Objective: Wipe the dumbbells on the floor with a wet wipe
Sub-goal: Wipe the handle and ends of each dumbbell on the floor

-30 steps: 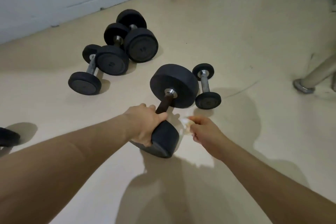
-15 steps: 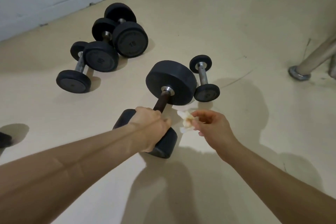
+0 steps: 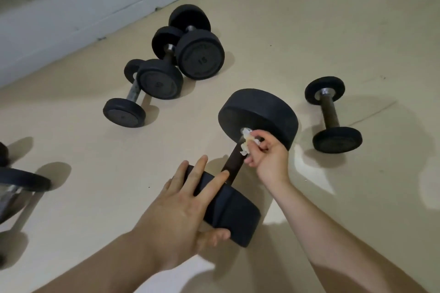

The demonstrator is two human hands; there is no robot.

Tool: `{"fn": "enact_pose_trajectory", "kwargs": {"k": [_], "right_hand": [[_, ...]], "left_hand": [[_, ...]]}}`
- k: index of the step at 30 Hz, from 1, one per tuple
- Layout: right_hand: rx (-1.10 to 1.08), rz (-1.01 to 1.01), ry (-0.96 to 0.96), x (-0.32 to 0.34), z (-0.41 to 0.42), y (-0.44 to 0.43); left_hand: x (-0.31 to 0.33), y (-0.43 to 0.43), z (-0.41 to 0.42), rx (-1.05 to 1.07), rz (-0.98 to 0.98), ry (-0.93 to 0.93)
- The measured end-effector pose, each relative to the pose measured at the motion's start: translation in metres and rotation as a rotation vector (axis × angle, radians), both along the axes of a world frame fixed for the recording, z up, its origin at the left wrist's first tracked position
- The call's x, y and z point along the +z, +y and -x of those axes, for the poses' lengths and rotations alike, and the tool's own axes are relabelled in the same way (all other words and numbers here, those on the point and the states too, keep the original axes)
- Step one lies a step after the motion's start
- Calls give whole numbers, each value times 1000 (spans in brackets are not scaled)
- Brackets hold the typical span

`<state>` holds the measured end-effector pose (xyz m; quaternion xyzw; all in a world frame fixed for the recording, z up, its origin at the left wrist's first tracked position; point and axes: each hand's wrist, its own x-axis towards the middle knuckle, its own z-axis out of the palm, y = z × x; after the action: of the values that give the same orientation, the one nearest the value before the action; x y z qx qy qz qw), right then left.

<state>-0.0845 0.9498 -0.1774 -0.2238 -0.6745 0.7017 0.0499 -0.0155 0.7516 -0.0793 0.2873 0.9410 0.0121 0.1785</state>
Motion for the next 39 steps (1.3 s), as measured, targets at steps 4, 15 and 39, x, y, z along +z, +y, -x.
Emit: {"fn": "enact_pose_trajectory", "kwargs": {"k": [4,15,39], "right_hand": [[-59,91,39,-8,3,-3],[171,-362,30,0,19,-11],[355,-715,50,10,-4,11]], "left_hand": [[-11,-10,4,23,-93,56],[-9,-18,11,65,-139,23],[-4,36,-27,-11,107,266]]}}
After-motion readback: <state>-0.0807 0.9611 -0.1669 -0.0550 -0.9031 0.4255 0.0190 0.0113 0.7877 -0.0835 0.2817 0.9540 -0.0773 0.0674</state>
